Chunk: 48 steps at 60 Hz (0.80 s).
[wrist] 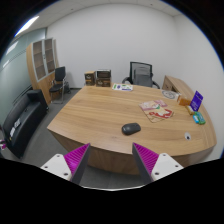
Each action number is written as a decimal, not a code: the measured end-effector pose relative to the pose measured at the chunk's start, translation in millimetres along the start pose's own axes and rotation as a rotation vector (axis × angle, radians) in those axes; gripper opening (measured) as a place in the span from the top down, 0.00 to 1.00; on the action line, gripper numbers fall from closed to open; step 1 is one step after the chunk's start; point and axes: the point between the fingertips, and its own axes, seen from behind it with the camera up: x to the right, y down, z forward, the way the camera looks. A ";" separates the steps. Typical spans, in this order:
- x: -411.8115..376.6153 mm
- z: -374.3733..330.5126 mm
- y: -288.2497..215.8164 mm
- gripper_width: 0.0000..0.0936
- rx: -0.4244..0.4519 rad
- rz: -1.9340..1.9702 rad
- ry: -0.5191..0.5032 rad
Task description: Arrange mouse
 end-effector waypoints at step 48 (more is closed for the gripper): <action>57.9 143.3 38.9 0.07 0.010 0.101 0.181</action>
